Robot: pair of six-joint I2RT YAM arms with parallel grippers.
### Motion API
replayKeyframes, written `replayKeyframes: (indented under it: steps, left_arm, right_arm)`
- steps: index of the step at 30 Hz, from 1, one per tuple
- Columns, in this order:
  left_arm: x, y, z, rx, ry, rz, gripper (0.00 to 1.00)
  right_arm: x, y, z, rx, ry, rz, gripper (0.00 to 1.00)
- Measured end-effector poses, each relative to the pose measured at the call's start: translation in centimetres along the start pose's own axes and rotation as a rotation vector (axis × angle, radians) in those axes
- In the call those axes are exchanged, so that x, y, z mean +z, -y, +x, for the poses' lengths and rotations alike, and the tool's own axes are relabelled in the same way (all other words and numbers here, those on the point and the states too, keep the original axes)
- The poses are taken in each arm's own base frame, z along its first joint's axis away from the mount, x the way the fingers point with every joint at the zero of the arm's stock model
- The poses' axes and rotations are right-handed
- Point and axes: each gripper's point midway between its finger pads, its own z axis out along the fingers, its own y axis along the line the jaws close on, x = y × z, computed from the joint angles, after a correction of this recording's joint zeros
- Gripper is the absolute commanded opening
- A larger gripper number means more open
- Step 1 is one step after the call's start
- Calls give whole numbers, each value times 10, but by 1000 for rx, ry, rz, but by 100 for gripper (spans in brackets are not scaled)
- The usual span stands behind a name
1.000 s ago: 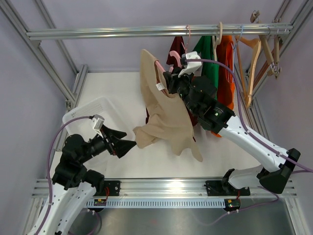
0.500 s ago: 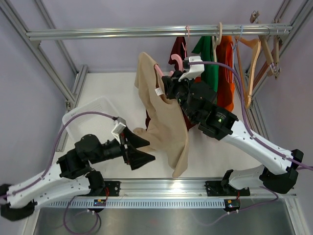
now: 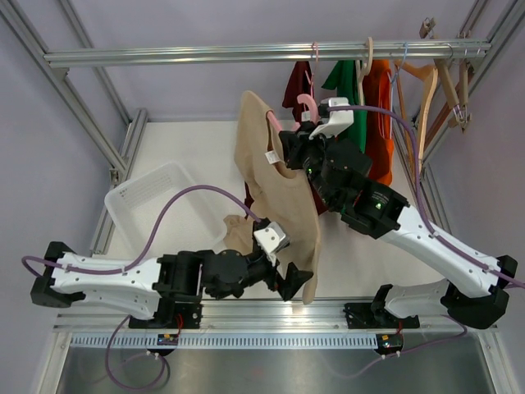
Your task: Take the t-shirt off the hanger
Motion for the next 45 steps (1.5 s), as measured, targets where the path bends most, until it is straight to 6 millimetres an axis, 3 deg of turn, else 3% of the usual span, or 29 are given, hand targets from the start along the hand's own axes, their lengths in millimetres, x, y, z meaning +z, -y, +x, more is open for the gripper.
replayKeyframes:
  steps: [6, 7, 9, 10, 11, 14, 24, 30, 35, 40, 45]
  left_arm:
    - [13, -2, -4, 37, 32, -76, 96]
    - [15, -3, -4, 41, 38, -85, 90]
    - [20, -3, -5, 43, 47, -99, 72]
    - [22, -2, -5, 45, 51, -102, 50]
    - [25, -1, -5, 40, 56, -102, 36]
    - [28, 0, -4, 46, 60, -107, 0]
    - [22, 24, 4, 6, 57, -24, 0]
    - [24, 28, 48, -47, -2, 9, 0]
    - [38, 35, 87, -71, -69, 26, 0]
    - [44, 26, 104, -47, -96, -23, 0]
    - [16, 0, 90, -49, -56, -72, 0]
  right_arm:
    - [-13, 4, -5, 17, 9, -11, 0]
    - [-14, 3, -6, 20, 8, -15, 0]
    - [-16, 1, -5, 23, 5, -24, 0]
    - [-17, -1, -4, 24, 3, -27, 0]
    - [-17, -2, -3, 23, -1, -30, 0]
    - [-18, -4, 1, 17, -12, -37, 0]
    - [-16, -5, -5, -26, 17, -42, 0]
    - [-12, -13, -29, -13, 102, -54, 0]
    - [-11, -22, -54, 19, 154, -69, 0]
    - [-17, -28, -56, 28, 120, -102, 0]
    - [-38, -21, -44, 24, 21, -137, 0]
